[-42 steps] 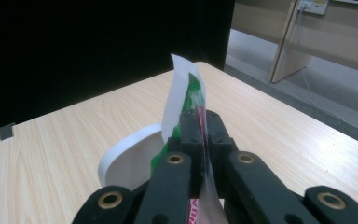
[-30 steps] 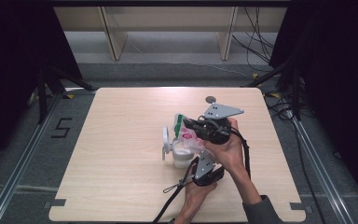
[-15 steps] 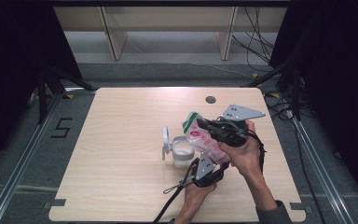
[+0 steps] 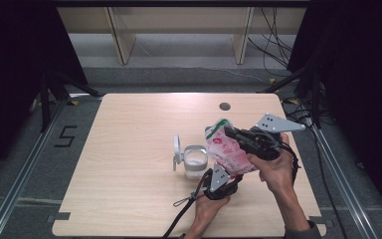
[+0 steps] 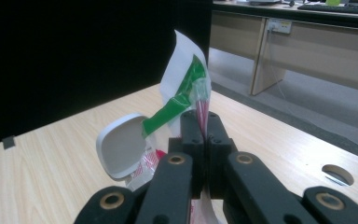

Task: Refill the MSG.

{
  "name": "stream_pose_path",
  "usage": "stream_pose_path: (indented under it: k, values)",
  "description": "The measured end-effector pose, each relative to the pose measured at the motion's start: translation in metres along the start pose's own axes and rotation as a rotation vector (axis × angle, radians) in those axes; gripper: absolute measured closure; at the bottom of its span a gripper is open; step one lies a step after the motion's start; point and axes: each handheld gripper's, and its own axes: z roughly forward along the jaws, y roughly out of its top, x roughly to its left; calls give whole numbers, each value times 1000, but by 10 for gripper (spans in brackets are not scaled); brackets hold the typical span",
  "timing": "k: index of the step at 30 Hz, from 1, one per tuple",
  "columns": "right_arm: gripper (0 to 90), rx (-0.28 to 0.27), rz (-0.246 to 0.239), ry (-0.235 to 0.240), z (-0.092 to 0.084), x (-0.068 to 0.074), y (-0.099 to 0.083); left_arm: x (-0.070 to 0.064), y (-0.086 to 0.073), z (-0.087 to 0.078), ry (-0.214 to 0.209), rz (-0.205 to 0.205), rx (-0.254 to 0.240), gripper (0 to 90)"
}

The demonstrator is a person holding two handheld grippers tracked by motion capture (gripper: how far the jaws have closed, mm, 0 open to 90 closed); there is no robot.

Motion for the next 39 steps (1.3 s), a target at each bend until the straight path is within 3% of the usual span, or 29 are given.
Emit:
stream_pose_path:
  k: [1,2,3,4,5,6,9,10,17,23,24,26,27,28,31,38,39]
  values:
    - [900,-1,-14,-7,-2,-2,0,1,0,0,-2,0,1,635]
    - [900,-7,12,-5,-3,-1,-1,0,0,-1,11,6,13,623]
    - [900,-15,-23,-9,-3,-4,-1,0,0,-2,21,14,23,619]
    - [900,-5,0,-17,-5,-3,-2,0,0,-2,27,16,26,610]
    - [900,-10,-10,-15,-6,-5,-3,1,0,-2,28,15,29,599]
    - [900,-17,23,-12,-7,-4,-4,2,0,-2,21,10,28,583]
    - [900,-31,13,-12,-9,-8,-6,2,0,-3,16,-7,24,543]
    - [900,-29,54,7,-10,-8,-8,3,0,-3,10,-3,28,531]
    - [900,-56,60,8,-15,-12,-11,2,-1,-5,14,-13,29,461]
    - [900,-61,53,-25,-19,-16,-13,3,-2,-12,17,-22,55,438]
    - [900,-57,58,-26,-21,-16,-14,2,-3,-12,12,-35,39,437]
    - [900,-56,84,-32,-22,-16,-15,2,-3,-17,9,-31,43,435]
    - [900,-67,71,-28,-21,-19,-16,-1,-3,-20,1,-55,22,431]
    - [900,-60,88,-31,-22,-19,-17,0,-3,-23,-6,-48,20,431]
    - [900,-67,72,-35,-20,-22,-21,0,-1,-33,3,-41,19,431]
    - [900,-28,98,-40,-15,-27,-35,3,-3,-47,-3,-39,32,423]
    - [900,-21,126,-38,-15,-27,-38,3,-5,-48,-10,-33,30,422]
